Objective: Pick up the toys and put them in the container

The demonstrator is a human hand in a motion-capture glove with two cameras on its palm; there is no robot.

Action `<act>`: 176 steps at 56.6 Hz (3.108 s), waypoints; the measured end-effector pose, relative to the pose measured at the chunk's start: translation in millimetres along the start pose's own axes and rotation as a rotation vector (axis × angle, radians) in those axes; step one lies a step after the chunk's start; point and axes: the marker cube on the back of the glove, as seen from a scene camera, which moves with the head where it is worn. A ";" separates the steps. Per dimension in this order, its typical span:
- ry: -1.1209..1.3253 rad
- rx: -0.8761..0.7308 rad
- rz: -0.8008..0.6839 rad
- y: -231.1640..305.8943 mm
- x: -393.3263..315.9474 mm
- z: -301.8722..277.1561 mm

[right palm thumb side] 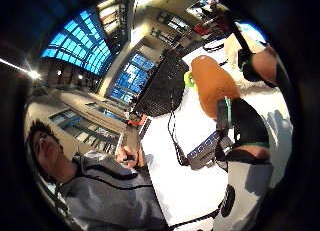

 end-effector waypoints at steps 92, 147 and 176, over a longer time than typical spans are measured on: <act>0.427 -0.502 0.342 -157.4 40.3 59.0; 0.377 -0.015 -0.095 -205.8 -105.5 10.6; 0.653 -0.127 -0.200 -147.6 -152.4 -67.9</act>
